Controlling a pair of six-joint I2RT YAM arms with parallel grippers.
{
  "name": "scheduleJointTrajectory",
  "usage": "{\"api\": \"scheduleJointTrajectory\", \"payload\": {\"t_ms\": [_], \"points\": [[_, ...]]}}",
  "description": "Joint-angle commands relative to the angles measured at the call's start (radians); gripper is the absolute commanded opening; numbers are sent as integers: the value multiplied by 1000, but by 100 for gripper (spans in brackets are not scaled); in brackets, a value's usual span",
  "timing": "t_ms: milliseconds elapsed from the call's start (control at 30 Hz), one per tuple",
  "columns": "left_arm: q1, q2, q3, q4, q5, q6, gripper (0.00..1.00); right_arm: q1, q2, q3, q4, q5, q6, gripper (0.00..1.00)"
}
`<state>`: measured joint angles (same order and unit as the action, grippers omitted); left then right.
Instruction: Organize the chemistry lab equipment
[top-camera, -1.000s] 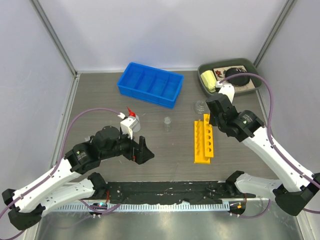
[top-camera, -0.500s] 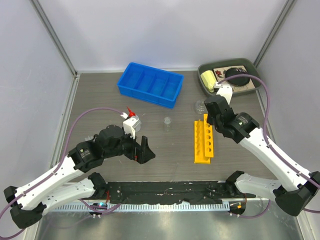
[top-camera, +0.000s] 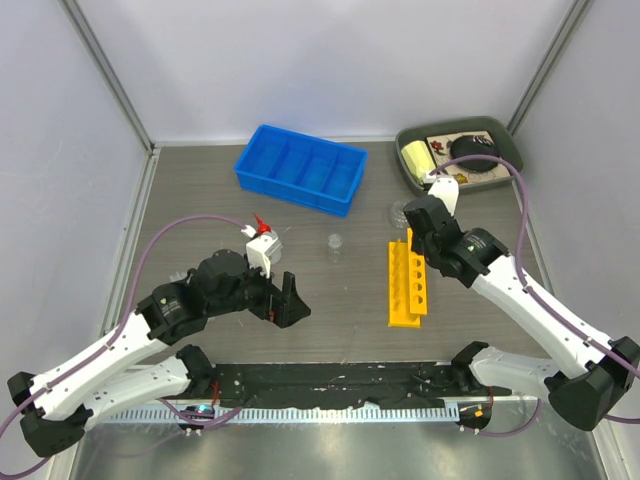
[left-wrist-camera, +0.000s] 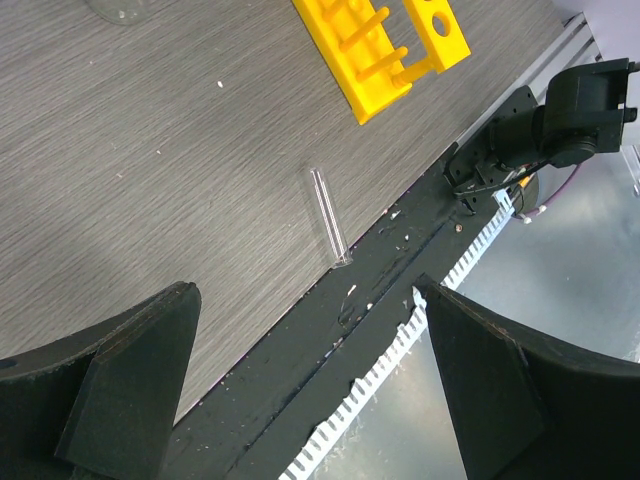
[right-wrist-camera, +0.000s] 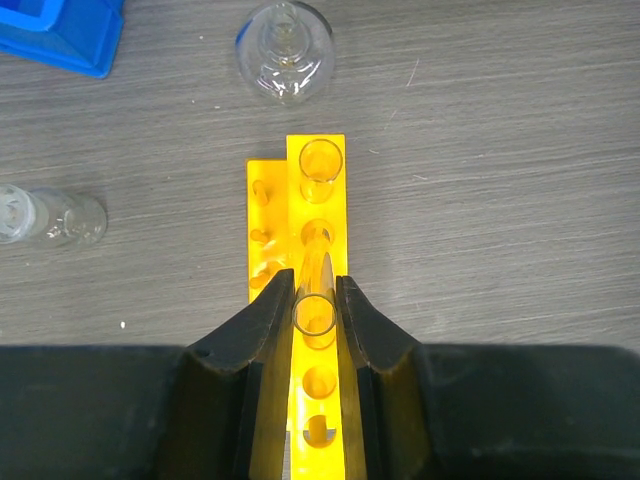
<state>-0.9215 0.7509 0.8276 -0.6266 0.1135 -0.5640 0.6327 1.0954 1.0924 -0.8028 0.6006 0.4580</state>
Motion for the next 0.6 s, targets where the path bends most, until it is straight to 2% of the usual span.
{"api": "scheduleJointTrajectory", "payload": {"t_ms": [0,567], "points": [[4,1,11,18,11,13,100,-10,-3,-32,45,5,21,4],[4,42,28,10,-15,21,100,-128,41,-141,112,-145,65,7]]}}
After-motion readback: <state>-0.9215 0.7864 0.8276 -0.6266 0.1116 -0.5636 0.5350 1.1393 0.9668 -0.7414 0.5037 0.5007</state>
